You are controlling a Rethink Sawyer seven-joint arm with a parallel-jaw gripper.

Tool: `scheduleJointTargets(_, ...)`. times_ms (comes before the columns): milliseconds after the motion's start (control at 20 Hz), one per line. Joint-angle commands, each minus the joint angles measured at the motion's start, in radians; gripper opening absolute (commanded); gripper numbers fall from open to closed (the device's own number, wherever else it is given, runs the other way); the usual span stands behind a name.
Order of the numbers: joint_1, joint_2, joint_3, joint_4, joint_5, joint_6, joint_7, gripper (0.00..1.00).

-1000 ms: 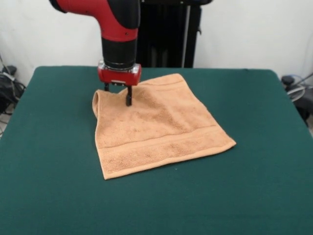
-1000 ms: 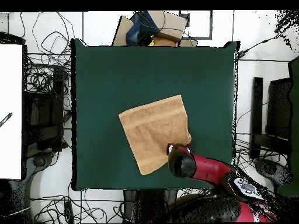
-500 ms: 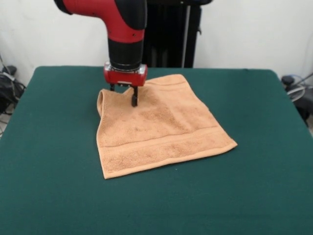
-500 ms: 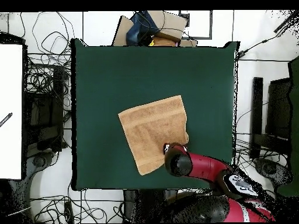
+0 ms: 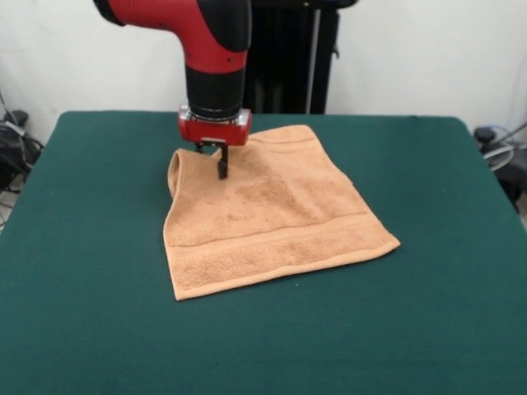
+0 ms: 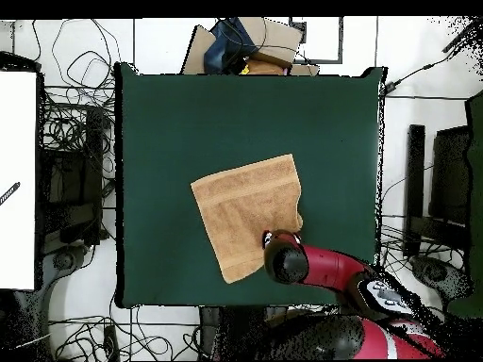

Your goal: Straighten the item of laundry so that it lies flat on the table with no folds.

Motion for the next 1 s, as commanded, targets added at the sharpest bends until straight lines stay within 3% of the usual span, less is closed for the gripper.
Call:
scheduleJointTargets(50, 0.048, 0.013, 0.052, -0.072, 0.016, 0.096, 0.092, 0.00)
scheduleJointTargets(650, 0.050, 0.008, 0.068, -0.092, 0.041, 0.111, 0.106, 0.00)
scheduleJointTargets(1000, 0.096, -0.037, 0.075, -0.114, 0.121, 0.191, 0.147, 0.00)
